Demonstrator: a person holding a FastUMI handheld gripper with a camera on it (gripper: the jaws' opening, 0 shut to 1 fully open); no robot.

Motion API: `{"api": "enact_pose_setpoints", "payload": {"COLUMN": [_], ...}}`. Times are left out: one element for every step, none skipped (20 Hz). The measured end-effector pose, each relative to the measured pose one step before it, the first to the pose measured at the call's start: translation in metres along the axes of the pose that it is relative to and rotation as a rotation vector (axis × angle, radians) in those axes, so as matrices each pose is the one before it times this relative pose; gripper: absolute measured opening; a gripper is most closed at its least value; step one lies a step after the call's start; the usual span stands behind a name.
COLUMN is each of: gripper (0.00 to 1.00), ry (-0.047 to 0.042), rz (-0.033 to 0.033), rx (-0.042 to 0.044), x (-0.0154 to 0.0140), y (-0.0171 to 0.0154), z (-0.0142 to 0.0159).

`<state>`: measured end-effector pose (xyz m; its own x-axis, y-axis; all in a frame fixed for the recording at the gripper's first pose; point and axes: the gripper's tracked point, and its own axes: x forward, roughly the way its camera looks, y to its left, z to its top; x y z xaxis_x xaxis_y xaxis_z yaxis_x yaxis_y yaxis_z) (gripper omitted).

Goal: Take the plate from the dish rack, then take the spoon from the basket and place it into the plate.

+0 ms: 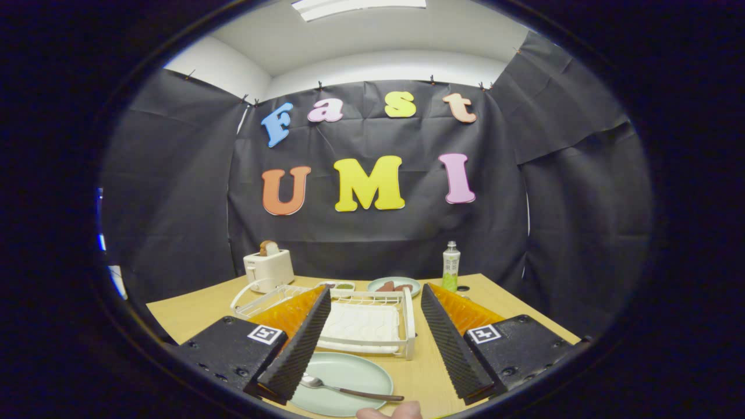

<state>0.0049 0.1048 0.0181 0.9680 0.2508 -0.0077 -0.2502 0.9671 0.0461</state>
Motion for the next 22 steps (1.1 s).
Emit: {"api": "enact_pose_setpoints", "payload": {"gripper": [1.00, 1.00, 1.00, 1.00, 1.00, 1.00, 1.00, 1.00, 1.00, 1.00, 1.00, 1.00, 1.00, 1.00, 1.00, 1.00, 1.00, 1.00, 1.00, 1.00, 1.00, 1.00], "ry": [-0.00769, -0.00751, -0.01266, -0.00652, 0.00040, 0.00023, 0.00306, -0.00052, -0.00229, -0.00129, -0.00406, -0.00291, -0.00539, -0.00076, 0.00041, 0.00108, 0.00113, 0.00172, -0.00038, -0.00175, -0.00209, -0.00259], "rz": [0.00202, 0.00111, -0.00327, -0.00444, -0.00215, -0.00281, -0.00273, 0.00058, 0.00098, -0.00151, -0.00157, -0.00063, 0.00053, -0.00084, -0.00103, -0.00146, -0.00036, 0.00131, -0.00159, -0.00197, -0.00139, -0.00068], "rx": [0.00064, 0.00113, 0.00089, 0.00022, -0.00250, 0.00092, 0.00300, 0.00419, 0.00233, -0.00275, -0.00443, -0.00398, -0.00132, 0.00067, 0.00245, 0.00278, 0.00242, -0.00080, -0.00186, -0.00331, -0.00208, -0.00061], "x": [-0.00420, -0.00448, -0.00298, -0.00247, -0.00230, -0.00166, -0.00005, -0.00036, -0.00026, -0.00115, -0.00075, -0.00071, -0.00046, 0.00033, 0.00068, -0.00027, 0.00047, 0.00015, -0.00011, 0.00155, 0.00131, 0.00059], "y": [0.00363, 0.00238, 0.00058, -0.00005, -0.00052, -0.00051, -0.00046, 0.00013, 0.00070, 0.00011, -0.00058, -0.00041, -0.00017, -0.00027, 0.00005, -0.00009, 0.00008, -0.00004, -0.00032, -0.00024, -0.00038, -0.00072], "z": [0.00357, 0.00276, 0.00376, 0.00116, 0.00114, 0.00146, 0.00064, 0.00071, 0.00110, 0.00055, 0.00155, 0.00066, 0.00183, -0.00058, -0.00090, 0.00035, -0.00057, -0.00023, 0.00001, -0.00160, 0.00080, 0.00137]}}
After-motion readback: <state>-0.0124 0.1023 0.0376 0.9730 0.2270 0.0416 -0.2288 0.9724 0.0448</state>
